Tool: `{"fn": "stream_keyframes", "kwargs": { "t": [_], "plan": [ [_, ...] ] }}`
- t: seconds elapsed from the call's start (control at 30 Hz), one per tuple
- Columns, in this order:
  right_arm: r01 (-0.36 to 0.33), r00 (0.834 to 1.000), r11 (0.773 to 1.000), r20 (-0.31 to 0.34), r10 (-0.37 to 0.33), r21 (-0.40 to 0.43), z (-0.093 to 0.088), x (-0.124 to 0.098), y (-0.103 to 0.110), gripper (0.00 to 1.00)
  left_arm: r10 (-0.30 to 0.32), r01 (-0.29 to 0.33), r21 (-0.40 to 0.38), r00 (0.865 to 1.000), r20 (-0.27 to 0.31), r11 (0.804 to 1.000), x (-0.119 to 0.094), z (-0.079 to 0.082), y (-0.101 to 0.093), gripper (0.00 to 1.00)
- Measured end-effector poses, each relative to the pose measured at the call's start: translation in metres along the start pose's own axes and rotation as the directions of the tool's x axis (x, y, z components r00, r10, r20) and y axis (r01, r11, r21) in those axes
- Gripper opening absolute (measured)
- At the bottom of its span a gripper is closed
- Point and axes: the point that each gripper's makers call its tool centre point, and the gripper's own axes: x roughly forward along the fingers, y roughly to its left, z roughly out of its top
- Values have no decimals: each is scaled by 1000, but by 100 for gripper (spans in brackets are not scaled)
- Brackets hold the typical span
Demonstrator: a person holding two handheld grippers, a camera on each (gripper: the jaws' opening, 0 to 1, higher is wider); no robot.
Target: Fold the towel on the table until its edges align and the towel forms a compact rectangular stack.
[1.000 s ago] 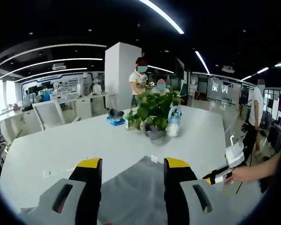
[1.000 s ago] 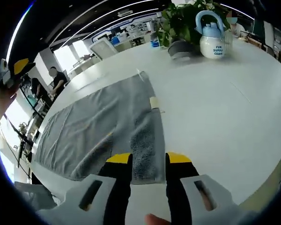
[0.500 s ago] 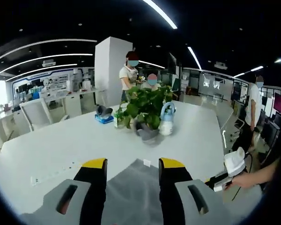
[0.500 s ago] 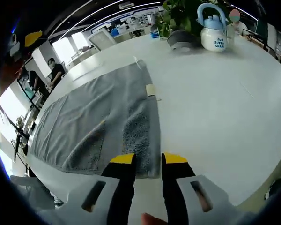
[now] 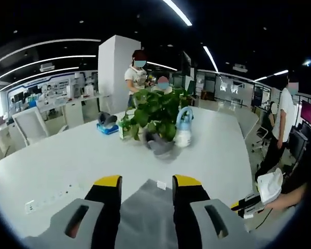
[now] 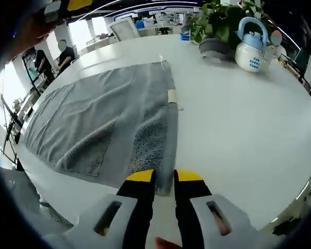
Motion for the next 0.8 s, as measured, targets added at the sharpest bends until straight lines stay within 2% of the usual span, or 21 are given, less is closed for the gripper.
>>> {"fn": "stream_keyframes", "kwargs": {
  "t": [0.23, 0.53, 0.8],
  "plan": [
    [7, 1000, 1000, -9, -7, -27, 0, 1, -1, 11, -31, 32, 20, 999, -20, 999, 26, -9, -5, 39],
    [-8, 1000, 999, -9, 8, -40, 2, 4, 3, 2, -52, 54, 28, 998, -41, 998, 67, -22, -6, 37],
    [-18, 1000, 999, -22, 17, -41, 2, 4, 4, 1, -69, 73, 90, 997, -46, 993, 107, -34, -13, 33]
  ]
}}
